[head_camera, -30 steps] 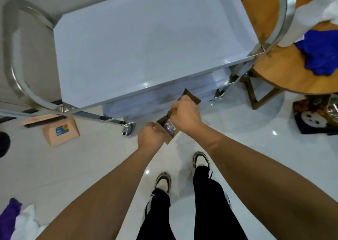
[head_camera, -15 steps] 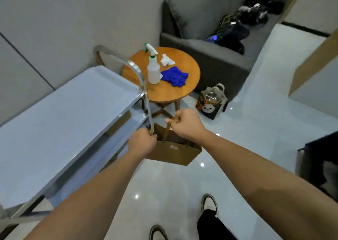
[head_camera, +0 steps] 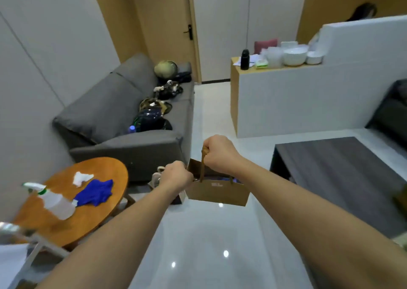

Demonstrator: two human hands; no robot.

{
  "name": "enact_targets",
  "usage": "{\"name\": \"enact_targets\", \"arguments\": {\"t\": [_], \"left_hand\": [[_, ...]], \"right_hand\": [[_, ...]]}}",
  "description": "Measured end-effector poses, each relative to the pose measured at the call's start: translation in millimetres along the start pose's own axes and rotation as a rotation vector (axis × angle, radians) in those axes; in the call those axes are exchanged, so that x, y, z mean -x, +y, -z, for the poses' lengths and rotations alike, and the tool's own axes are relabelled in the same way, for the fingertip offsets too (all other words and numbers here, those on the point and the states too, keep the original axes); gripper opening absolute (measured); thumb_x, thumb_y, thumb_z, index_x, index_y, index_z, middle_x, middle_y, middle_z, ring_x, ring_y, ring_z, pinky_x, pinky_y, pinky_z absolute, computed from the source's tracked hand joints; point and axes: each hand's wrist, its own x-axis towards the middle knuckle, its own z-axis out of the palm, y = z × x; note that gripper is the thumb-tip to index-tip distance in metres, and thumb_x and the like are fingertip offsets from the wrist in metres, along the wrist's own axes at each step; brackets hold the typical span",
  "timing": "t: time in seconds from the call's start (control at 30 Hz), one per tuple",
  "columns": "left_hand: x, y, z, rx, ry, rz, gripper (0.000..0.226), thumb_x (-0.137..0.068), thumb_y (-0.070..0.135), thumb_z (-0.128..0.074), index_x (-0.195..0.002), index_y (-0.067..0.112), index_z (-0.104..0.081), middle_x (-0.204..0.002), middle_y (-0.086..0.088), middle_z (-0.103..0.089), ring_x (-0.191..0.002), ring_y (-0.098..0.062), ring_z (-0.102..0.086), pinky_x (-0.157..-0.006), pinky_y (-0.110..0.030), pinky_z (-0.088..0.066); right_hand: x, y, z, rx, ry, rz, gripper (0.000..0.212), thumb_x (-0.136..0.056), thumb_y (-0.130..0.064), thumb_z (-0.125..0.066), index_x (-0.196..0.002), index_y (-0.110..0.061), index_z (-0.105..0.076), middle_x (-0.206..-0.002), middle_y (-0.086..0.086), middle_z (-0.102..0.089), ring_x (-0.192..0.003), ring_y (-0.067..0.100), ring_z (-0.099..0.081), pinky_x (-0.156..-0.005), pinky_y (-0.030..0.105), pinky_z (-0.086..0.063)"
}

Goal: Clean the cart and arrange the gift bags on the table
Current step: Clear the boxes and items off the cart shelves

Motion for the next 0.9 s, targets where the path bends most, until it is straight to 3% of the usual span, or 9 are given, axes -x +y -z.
{"name": "enact_targets", "arguments": {"t": [0.1, 0.17, 0.37, 0.57, 0.8, 0.9], "left_hand": [[-4, 92, -28, -0.058, -0.063, -0.13, 0.011, -0.092, 0.026, -0.065, -0.093, 0.016, -0.067, -0.085, -0.004, -0.065, -0.072, -0.017, -0.06, -0.053, -0.027, -0.04], [-2, 146, -51, -0.095, -0.092, -0.199, 0.011, -0.091, 0.025, -0.064, -0.094, 0.015, -0.065, -0.084, -0.003, -0.062, -0.069, -0.015, -0.056, -0.05, -0.025, -0.035], [-6, 267, -134, -0.246, -0.22, -0.429, 0.014, -0.084, 0.026, -0.058, -0.091, 0.017, -0.065, -0.094, -0.006, -0.065, -0.085, -0.027, -0.063, -0.064, -0.031, -0.048], [-22, 358, -227, -0.354, -0.361, -0.674, 0.016, -0.088, 0.03, -0.053, -0.088, 0.017, -0.062, -0.09, -0.006, -0.063, -0.082, -0.027, -0.062, -0.068, -0.032, -0.051], [-62, 455, -336, -0.438, -0.616, -0.863, 0.019, -0.085, 0.033, -0.053, -0.085, 0.018, -0.064, -0.088, -0.006, -0.066, -0.08, -0.024, -0.063, -0.072, -0.036, -0.058], [-77, 489, -368, -0.463, -0.776, -0.915, 0.016, -0.084, 0.024, -0.057, -0.085, 0.011, -0.067, -0.086, -0.009, -0.067, -0.077, -0.025, -0.063, -0.062, -0.033, -0.051]], "right_hand": [[-4, 64, 48, -0.026, 0.106, -0.107, 0.026, -0.078, 0.003, -0.052, -0.059, -0.015, -0.048, -0.066, 0.005, -0.052, -0.066, 0.022, -0.052, -0.052, 0.029, -0.036], [-2, 106, 74, -0.051, 0.165, -0.192, 0.025, -0.077, 0.003, -0.052, -0.06, -0.015, -0.05, -0.068, 0.005, -0.056, -0.068, 0.023, -0.055, -0.053, 0.029, -0.038], [19, 224, 128, -0.132, 0.324, -0.405, 0.028, -0.076, 0.003, -0.053, -0.057, -0.017, -0.044, -0.065, 0.002, -0.052, -0.068, 0.02, -0.053, -0.052, 0.03, -0.039], [34, 330, 156, -0.194, 0.443, -0.646, 0.036, -0.075, 0.006, -0.053, -0.053, -0.016, -0.034, -0.056, 0.003, -0.038, -0.06, 0.021, -0.04, -0.052, 0.032, -0.029], [23, 443, 181, -0.19, 0.452, -0.924, 0.037, -0.075, 0.005, -0.054, -0.054, -0.014, -0.031, -0.054, 0.006, -0.031, -0.055, 0.023, -0.036, -0.049, 0.035, -0.022], [19, 481, 191, -0.18, 0.401, -1.044, 0.032, -0.075, 0.006, -0.055, -0.055, -0.013, -0.039, -0.056, 0.007, -0.039, -0.056, 0.023, -0.043, -0.047, 0.033, -0.025]]}}
